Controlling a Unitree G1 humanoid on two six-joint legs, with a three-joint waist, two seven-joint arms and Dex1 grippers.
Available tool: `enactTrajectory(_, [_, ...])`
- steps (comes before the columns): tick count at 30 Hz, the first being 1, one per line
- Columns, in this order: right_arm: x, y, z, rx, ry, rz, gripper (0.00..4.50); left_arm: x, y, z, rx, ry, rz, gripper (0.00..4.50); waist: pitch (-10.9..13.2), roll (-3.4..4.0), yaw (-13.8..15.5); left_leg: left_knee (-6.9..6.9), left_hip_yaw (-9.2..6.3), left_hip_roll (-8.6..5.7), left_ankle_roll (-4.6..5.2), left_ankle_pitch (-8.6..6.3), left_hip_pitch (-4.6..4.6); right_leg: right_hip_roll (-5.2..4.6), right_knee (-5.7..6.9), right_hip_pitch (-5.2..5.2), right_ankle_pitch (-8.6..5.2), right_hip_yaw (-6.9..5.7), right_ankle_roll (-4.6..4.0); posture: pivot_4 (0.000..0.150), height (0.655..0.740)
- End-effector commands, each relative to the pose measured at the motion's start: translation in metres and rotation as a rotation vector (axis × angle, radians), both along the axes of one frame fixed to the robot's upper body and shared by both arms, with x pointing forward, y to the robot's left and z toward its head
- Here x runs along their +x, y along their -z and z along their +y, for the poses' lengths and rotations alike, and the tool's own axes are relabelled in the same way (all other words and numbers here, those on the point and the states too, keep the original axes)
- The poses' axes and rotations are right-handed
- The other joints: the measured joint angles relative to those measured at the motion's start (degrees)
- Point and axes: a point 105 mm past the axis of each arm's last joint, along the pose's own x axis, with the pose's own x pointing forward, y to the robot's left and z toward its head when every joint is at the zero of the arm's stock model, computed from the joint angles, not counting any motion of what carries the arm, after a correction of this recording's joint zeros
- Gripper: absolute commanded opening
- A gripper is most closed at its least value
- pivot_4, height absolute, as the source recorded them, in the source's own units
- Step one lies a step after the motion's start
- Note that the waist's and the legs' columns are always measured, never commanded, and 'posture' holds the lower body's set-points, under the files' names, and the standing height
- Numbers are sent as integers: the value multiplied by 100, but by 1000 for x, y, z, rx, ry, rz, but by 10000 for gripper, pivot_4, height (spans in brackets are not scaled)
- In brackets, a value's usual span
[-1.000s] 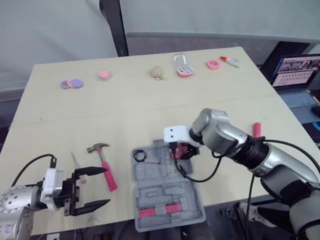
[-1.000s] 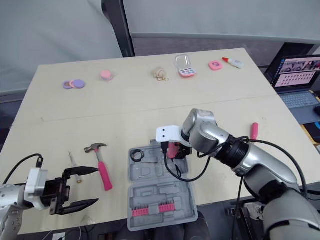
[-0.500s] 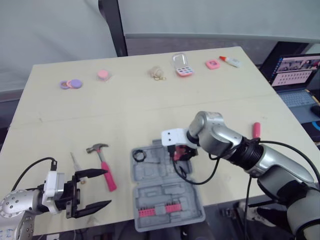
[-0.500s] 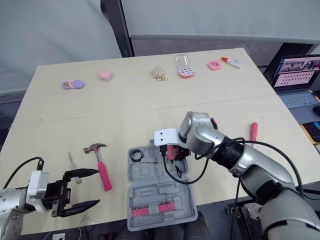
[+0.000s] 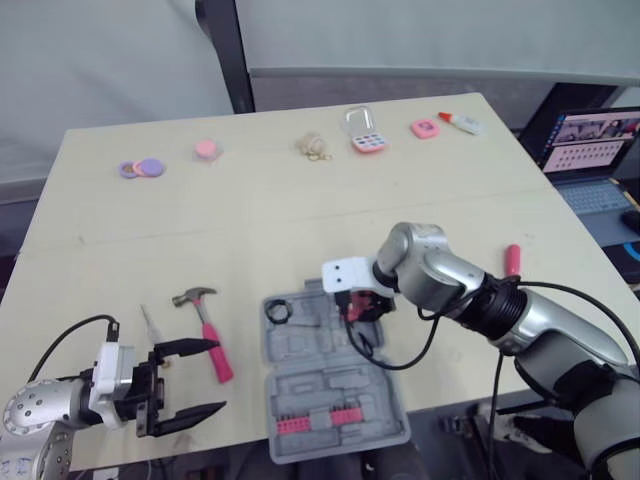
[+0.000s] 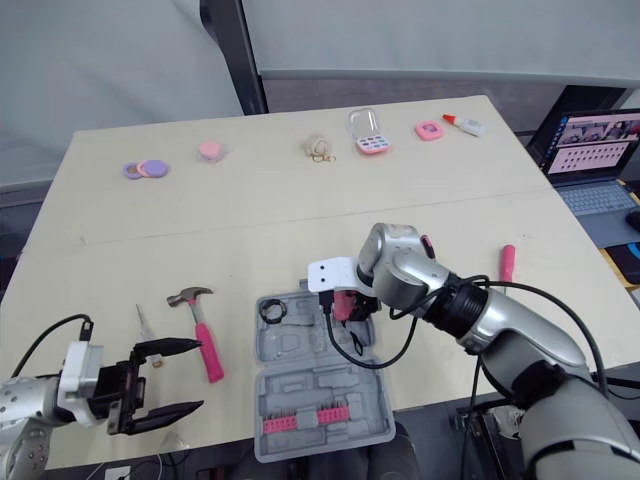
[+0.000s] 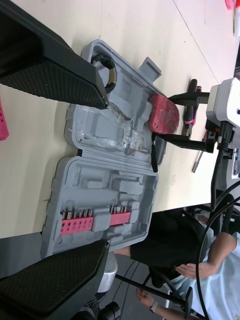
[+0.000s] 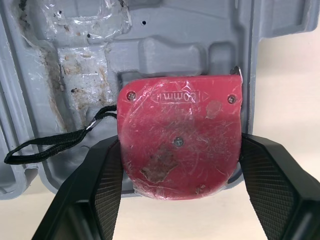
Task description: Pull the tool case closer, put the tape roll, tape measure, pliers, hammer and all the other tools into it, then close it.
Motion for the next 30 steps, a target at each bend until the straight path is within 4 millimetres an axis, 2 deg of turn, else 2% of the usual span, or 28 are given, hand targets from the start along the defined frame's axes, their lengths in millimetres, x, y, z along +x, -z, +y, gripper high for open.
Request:
enactTrajectory(1, [6, -15, 4, 14, -12, -56, 43929, -2, -2, -4, 1, 12, -21, 45000, 0, 0, -6, 0, -1, 0, 0, 0, 0, 0, 0, 0, 0, 0, 0, 1500, 7400])
enactTrajectory(7, [1, -49, -1, 51, -30, -88, 43929, -1, -2, -6, -3, 23, -17, 45000, 1, 2, 0, 0, -1, 0, 0, 0, 0, 0, 0, 0, 0, 0, 0, 1500, 7400])
enactTrajectory(11, [-7, -62, -3, 92, -42, -97, 43929, 1, -2, -7, -5, 29, -20, 45000, 1, 1, -4, 0, -2, 1, -1, 0, 0, 0, 0, 1, 0, -1, 0, 1500, 7400])
enactTrajectory(16, [-20, -62, -7, 172, -37, -77, 43929, 6, -3, -7, -6, 40, -25, 45000, 1, 1, 5, 0, -2, 1, -2, -1, 0, -1, 0, 2, 0, -1, 0, 1500, 7400])
enactTrajectory(20, [-20, -64, -8, 372, -31, -116, 43929, 7, -5, -8, -9, 44, -30, 45000, 0, 0, 11, 0, 0, 2, -2, -1, 1, 0, 1, 3, 0, -2, -1, 1500, 7400])
enactTrajectory(25, [-35, -56, -23, 578, -13, -20, 43929, 6, -9, -7, -24, 33, -22, 45000, 0, -1, 67, 1, 3, 1, -2, -1, 2, -1, -1, 4, 1, -3, -1, 1500, 7400])
enactTrajectory(28, [-35, -49, -31, 653, 31, -3, 35931, 4, -10, -6, -21, 34, -16, 45000, 0, -2, 83, 6, 6, 1, -2, -1, 2, -1, -1, 9, 1, -4, -1, 1500, 7400])
enactTrajectory(30, [-34, -50, -29, 717, 37, -13, 26435, 4, -11, -5, -19, 33, -16, 45000, 0, -2, 84, 9, 8, 3, -2, -1, 3, -1, -1, 10, 0, -4, -1, 1500, 7400])
